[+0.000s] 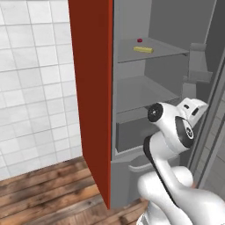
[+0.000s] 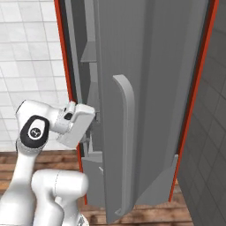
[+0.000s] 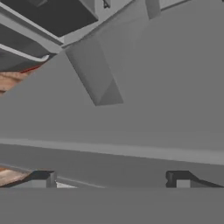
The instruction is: Retrieve the butter from the fridge and place it on a plate on the dining table. Then retrieve the butter knife by the fridge and place it near the plate.
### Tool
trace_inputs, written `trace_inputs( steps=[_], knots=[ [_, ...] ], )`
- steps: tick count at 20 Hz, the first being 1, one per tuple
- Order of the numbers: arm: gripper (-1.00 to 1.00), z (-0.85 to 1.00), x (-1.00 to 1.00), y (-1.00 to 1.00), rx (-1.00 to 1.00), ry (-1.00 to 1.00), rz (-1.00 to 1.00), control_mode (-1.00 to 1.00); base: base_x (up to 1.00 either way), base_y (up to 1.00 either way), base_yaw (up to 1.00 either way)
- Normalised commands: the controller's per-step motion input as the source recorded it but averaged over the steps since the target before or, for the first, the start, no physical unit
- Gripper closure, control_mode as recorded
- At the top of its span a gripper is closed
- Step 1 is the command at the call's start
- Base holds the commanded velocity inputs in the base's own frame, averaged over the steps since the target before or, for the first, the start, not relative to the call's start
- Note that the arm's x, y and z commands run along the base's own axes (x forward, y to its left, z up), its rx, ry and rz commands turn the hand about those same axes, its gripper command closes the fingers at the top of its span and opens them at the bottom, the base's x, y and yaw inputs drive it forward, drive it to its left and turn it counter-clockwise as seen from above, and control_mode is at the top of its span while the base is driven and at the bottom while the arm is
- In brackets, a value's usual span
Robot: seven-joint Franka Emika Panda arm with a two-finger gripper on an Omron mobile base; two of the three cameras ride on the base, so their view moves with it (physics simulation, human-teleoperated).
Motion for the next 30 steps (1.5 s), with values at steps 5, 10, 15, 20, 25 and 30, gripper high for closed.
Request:
trace_inputs(
  steps=[5, 10, 15, 20, 25, 30],
  knots=[
    [-1.00, 0.00, -0.02, -0.57, 0.02, 0.03, 0.03, -1.00, 0.00, 0.00, 0.00],
    [-1.00, 0.00, -0.08, -0.77, 0.03, 0.03, 0.03, -1.00, 0.00, 0.00, 0.00],
    [-1.00, -0.07, -0.44, -1.00, 0.14, 0.00, 0.01, -1.00, 0.00, 0.00, 0.00],
    [-1.00, -0.12, -0.24, -1.00, 0.18, 0.00, 0.04, -1.00, 0.00, 0.00, 0.00],
    [-1.00, 0.20, -0.30, -0.62, 0.07, 0.00, 0.04, -1.00, 0.00, 0.00, 0.00],
    [-1.00, 0.33, -0.25, 0.70, 0.00, 0.00, -0.02, -1.00, 0.00, 0.00, 0.00]
  ],
)
